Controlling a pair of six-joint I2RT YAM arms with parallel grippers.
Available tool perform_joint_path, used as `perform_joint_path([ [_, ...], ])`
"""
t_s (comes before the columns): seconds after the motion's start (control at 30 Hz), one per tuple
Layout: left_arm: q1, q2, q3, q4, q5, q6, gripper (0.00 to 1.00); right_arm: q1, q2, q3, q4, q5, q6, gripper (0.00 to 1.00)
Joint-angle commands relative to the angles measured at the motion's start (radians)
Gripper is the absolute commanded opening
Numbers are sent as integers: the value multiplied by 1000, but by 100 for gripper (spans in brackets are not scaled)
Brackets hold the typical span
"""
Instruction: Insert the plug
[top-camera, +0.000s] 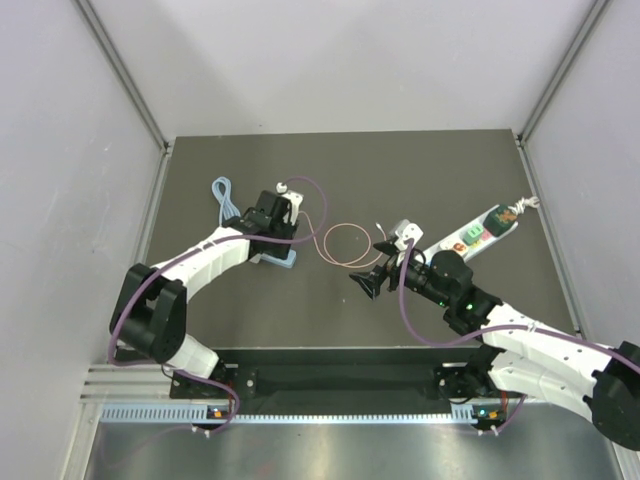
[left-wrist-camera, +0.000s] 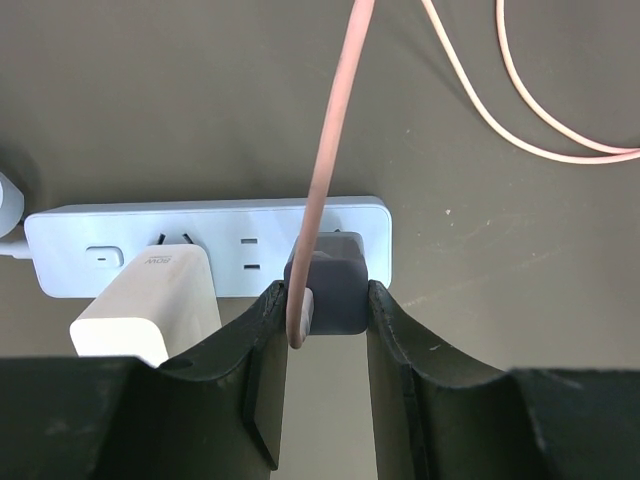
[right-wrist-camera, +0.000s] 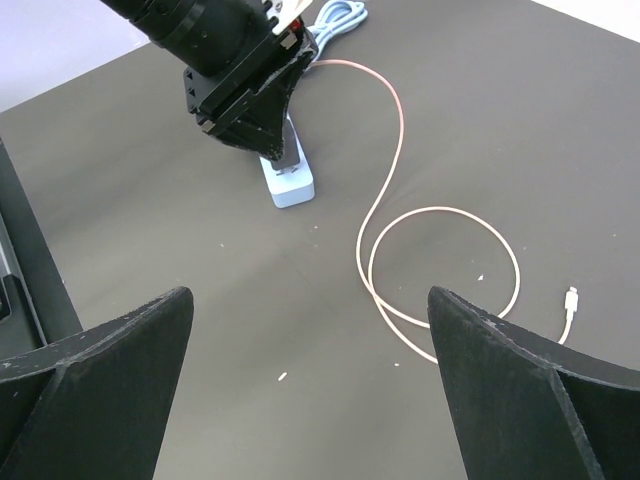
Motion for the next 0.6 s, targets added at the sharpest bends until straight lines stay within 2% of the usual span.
perform_joint_path([
  [0.0,1,27,29,-62,13,-15,0,-5,4,10,54,-6,-5,100],
  [0.2,1,27,67,-99,10,-28,0,-7,4,16,46,-6,-8,100],
  [0.37,1,26,102,-134,-62,-124,0,-7,3,15,40,-6,-8,100],
  [0.47,1,0,101,-116,-45,-73,0,-7,-3,15,41,-6,-8,100],
  [0.57,6,-14,92,-79,-106,5,0,-5,-10,15,40,-7,-6,100],
])
